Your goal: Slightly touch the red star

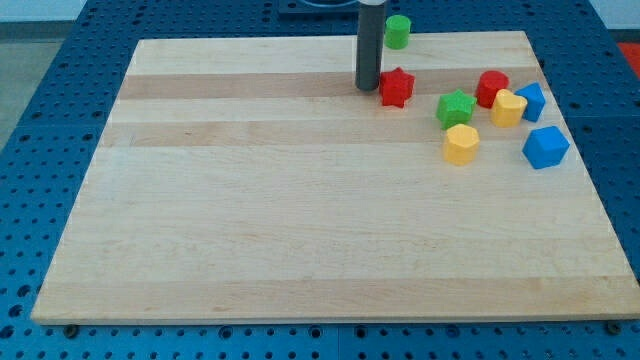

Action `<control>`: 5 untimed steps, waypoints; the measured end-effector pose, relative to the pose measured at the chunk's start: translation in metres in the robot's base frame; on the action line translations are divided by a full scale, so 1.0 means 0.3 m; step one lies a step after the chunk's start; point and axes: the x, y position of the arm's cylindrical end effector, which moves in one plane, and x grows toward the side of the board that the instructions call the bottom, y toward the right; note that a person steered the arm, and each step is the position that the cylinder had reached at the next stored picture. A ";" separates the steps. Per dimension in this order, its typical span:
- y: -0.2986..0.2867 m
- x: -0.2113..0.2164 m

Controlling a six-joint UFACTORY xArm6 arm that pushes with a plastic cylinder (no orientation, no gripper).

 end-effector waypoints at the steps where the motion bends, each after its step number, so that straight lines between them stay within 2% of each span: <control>1: 0.000 -0.047; 5: -0.077 -0.079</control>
